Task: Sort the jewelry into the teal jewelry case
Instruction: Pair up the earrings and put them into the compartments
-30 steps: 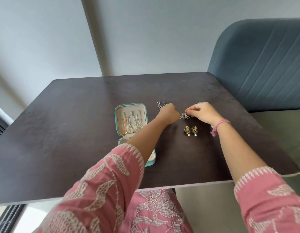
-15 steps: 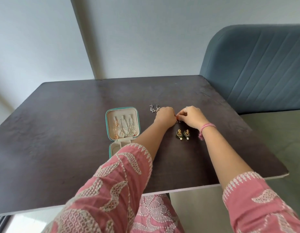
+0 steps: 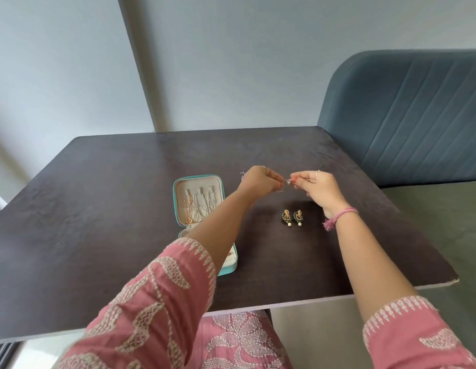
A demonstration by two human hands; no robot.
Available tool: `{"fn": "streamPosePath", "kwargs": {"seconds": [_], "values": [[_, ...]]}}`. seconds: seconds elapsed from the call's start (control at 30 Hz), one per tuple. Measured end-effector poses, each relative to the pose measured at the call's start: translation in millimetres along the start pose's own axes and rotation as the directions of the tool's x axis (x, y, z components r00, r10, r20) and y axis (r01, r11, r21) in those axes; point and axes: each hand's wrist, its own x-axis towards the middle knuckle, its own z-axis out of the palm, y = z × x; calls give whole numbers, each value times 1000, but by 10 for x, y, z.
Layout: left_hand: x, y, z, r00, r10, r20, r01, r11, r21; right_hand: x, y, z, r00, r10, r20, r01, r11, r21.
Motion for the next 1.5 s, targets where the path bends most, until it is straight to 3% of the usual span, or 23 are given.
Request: {"fn": "streamPosePath", "kwargs": {"seconds": [0.17,0.5,0.73,0.97,1.3,1.5], "values": [[-173,46,-175,1000,16,-27,-21,981,-192,-125,-134,-29,999,-50,-7,50,997,56],[-428,58,-350,998,36,-47,-47,966,-253,-311,-435,55,993,-115,30,114,993,36],[-632,-8,-542,999,4,-32,-17,915,-403,-468,-567,105,984,29,177,-62,981,184],[-1091,-200,-965,999,-27,-20,14,871,-491,-657,-732,311,943,29,332,-128,951,281],[-1402,-627,-1098,986,-153,-62,136,966,-219,-841,-715,825,904,-6,427,-37,995,92],[-1412,-648,-970,991,-104,-85,116,982,152,-890,-687,885,907,-13,420,-8,999,49]]}}
